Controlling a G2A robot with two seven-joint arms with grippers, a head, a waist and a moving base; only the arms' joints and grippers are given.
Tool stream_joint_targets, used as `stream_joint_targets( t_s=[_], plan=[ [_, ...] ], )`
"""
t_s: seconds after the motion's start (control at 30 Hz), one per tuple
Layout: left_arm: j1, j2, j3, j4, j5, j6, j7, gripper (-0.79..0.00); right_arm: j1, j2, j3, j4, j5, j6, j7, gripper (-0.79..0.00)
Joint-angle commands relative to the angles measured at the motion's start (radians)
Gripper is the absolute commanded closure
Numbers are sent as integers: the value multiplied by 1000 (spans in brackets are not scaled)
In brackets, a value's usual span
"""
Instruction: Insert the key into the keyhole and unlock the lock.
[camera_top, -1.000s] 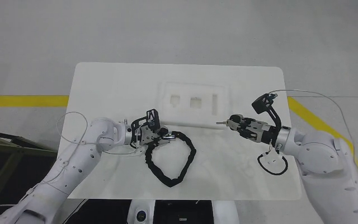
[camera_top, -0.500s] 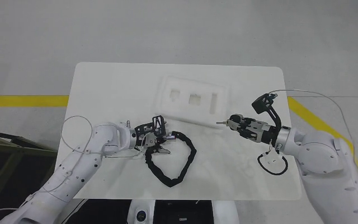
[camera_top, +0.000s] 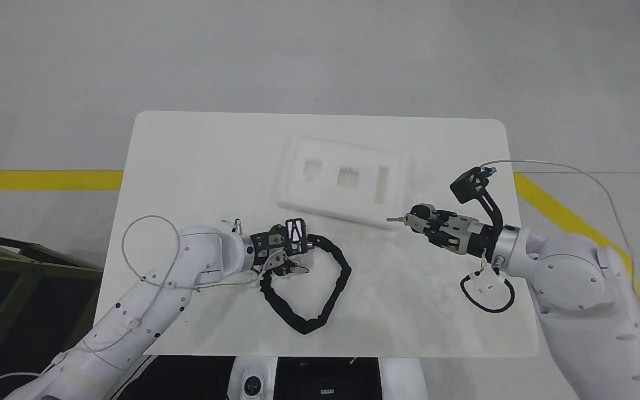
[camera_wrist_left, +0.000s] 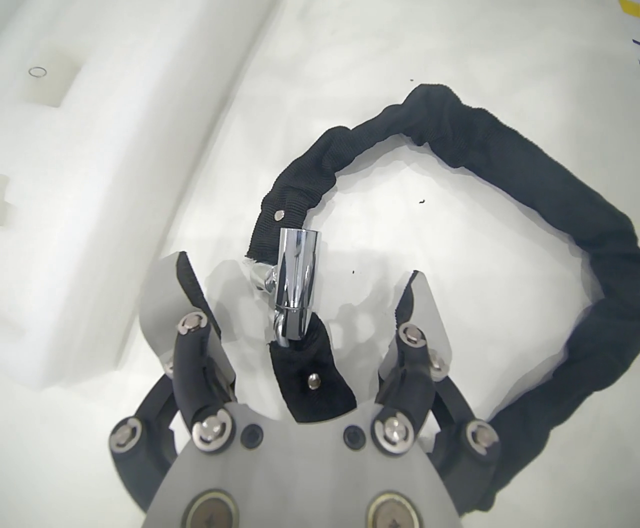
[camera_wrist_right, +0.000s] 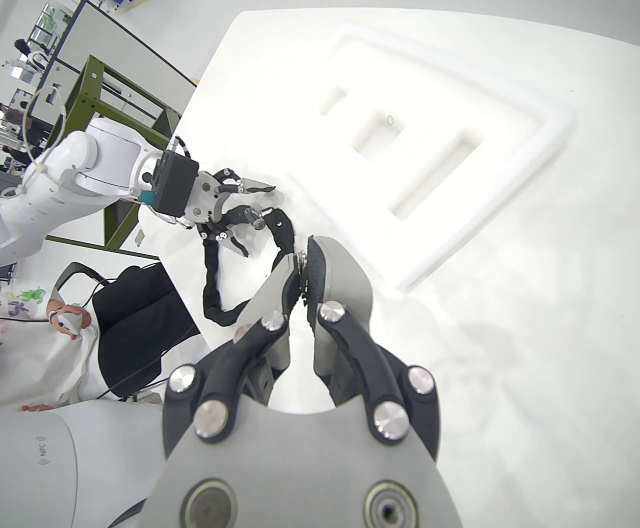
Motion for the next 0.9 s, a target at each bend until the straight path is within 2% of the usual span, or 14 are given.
stream_joint_targets(
  t_s=[0.0,0.1,0.13,0.33,0.5,0.57,0.6,0.67,0.87],
  plan=[
    [-4,-4,2,7,-4,5,6,-591,0,0,0,0,0,0,0,0],
    [-10,-8,5,17,-8,3,8,-409,0,0,0,0,0,0,0,0],
    [-12,-9,5,20,-10,2,7,-379,0,0,0,0,0,0,0,0],
    [-17,-15,2,44,-38,1,-13,-268,0,0,0,0,0,0,0,0],
    [-20,-19,-2,59,-64,-6,-35,-262,0,0,0,0,0,0,0,0],
    [-21,-21,-3,62,-77,-11,-38,-237,0,0,0,0,0,0,0,0],
    [-21,-21,-4,62,-79,-13,-38,-132,0,0,0,0,0,0,0,0],
    [-21,-22,-7,62,-90,-20,-29,0,0,0,0,0,0,0,0,0],
    [-12,-20,-24,55,-119,-68,-1,0,0,0,0,0,0,0,0,0]
  ],
)
